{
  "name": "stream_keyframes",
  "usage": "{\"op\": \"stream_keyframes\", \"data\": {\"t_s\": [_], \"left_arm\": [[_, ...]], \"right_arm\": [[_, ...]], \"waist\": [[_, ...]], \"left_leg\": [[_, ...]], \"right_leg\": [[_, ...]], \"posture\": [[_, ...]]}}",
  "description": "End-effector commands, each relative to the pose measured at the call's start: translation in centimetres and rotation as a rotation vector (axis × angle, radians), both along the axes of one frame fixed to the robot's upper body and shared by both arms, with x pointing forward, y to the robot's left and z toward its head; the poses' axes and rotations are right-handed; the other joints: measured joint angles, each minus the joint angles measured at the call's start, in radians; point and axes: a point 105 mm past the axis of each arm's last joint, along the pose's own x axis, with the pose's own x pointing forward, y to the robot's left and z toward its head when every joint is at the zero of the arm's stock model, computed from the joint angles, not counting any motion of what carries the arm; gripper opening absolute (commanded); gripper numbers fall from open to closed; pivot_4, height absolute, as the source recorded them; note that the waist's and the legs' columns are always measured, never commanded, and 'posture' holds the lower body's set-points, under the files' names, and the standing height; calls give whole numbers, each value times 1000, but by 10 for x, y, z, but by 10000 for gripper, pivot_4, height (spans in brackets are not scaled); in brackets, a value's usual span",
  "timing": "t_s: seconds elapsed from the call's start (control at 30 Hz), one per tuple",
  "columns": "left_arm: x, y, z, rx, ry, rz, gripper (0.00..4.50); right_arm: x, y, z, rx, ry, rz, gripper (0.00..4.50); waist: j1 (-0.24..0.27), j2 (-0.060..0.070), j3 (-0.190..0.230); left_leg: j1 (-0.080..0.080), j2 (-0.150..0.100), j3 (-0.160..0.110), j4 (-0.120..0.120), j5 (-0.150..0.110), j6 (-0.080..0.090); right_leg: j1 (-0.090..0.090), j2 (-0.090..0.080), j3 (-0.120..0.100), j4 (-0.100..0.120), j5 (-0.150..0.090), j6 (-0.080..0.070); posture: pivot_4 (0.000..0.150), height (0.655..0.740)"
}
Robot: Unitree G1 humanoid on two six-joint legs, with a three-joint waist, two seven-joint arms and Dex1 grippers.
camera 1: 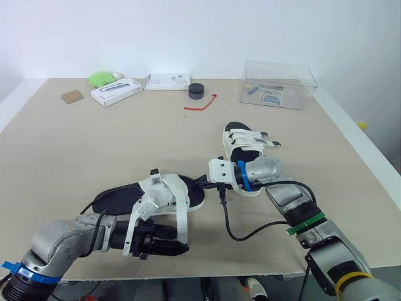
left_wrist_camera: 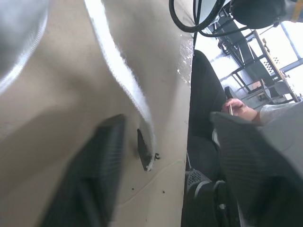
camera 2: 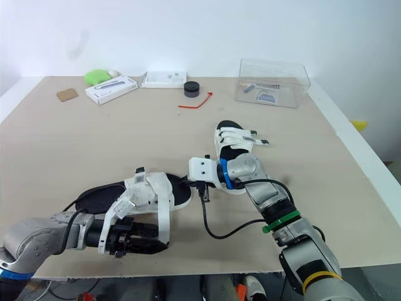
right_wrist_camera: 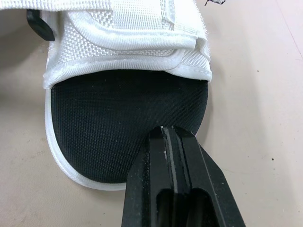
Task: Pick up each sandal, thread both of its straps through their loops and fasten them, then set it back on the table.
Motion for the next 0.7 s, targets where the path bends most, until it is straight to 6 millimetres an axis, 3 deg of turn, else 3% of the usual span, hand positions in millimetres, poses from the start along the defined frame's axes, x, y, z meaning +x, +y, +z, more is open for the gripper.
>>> {"op": "stream_keyframes", "data": {"t_s": [0.03, 0.1, 0.13, 0.43, 0.57, 0.7], "left_arm": [[3, -5, 2, -9, -19, -4, 11847], [7, -4, 2, -8, -24, 12, 1180], [11, -2, 2, -11, -30, 29, 395], [39, 5, 12, -58, -88, 85, 395], [34, 6, 24, -96, -79, 14, 395], [13, 21, 46, -102, -35, -92, 395]], "right_arm": [[2, -11, -15, -54, 37, -46, 0], [2, -12, -15, -55, 36, -48, 0], [3, -12, -14, -55, 35, -48, 0], [4, -10, -14, -55, 32, -44, 0], [3, -10, -14, -56, 32, -43, 0], [2, -12, -14, -58, 32, -46, 0]], "waist": [[0, 0, 0], [0, 0, 0], [0, 0, 0], [0, 0, 0], [0, 0, 0], [-1, -1, 1]], "left_leg": [[0, 0, 0, 0, 0, 0], [0, -1, 0, 0, 0, 1], [0, -1, 0, 0, 1, 1], [0, -1, 0, 0, 2, 2], [0, -1, 0, 0, 2, 2], [-1, 0, 0, 0, 2, 2]], "right_leg": [[0, 0, 0, 0, 0, 0], [0, -1, 0, 0, 0, 0], [0, -1, 0, 0, 0, 0], [0, 0, 0, 0, 0, 0], [0, 0, -1, 0, 1, 1], [-1, 0, 0, 0, 1, 1]], "posture": [[1500, 7400], [1500, 7400], [1500, 7400], [1500, 7400], [1500, 7400], [1500, 7400]]}}
